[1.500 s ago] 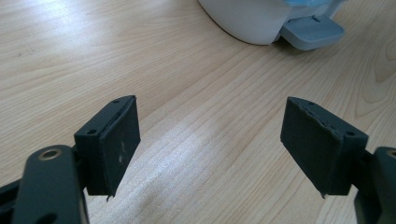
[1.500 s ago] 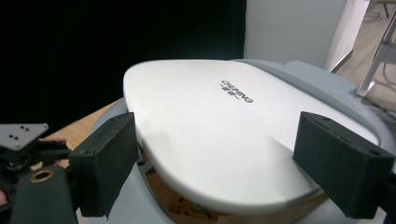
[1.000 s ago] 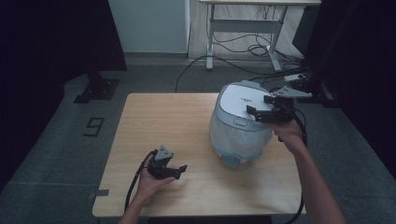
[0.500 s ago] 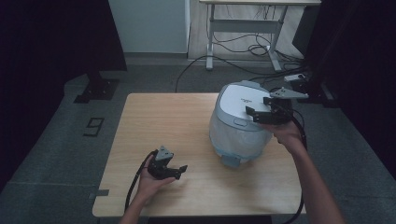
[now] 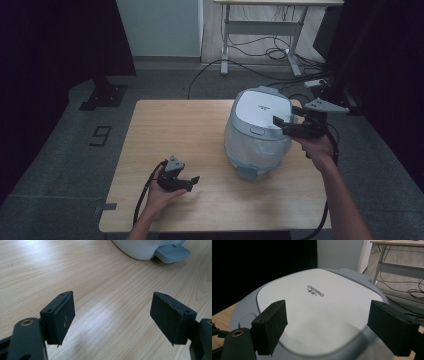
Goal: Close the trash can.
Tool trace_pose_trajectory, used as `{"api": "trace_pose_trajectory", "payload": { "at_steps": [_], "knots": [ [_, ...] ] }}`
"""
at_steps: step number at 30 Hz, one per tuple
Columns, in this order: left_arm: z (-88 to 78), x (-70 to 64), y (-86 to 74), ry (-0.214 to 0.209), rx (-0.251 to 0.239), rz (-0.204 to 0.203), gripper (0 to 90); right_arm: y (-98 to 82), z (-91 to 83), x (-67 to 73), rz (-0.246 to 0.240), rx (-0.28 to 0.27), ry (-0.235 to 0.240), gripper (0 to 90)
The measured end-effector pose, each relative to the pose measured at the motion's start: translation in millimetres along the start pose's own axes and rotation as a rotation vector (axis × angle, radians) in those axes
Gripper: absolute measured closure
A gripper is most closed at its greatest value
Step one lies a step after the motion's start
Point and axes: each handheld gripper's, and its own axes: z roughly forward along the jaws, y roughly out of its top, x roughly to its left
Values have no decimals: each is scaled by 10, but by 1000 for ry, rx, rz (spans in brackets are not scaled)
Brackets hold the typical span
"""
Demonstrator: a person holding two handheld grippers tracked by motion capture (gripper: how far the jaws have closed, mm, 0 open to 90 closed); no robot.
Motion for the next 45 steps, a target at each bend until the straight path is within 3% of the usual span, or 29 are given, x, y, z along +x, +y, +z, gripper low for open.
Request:
{"api": "trace_pose_trajectory", "payload": {
  "at_steps": [7, 11, 22, 32, 41, 45],
  "knots": [
    [-10, 12, -2, 6, -3, -8, 200, -256, -280, -74, 3, -37, -28, 158],
    [-6, 26, -11, 9, -3, -14, 199, -425, -406, -87, 10, -63, -16, 159],
    [-12, 40, -17, 15, 1, -16, 200, -890, -636, -162, 42, -69, -32, 160],
    [-18, 77, -33, 23, 4, -21, 200, -1381, -634, -142, 53, -2, -20, 159],
    [-23, 86, -37, 27, 3, -27, 200, -1896, -495, -167, 87, 113, -32, 162],
    [-23, 92, -39, 32, 7, -25, 200, -2032, -429, -181, 81, 161, -37, 162]
  ]
}}
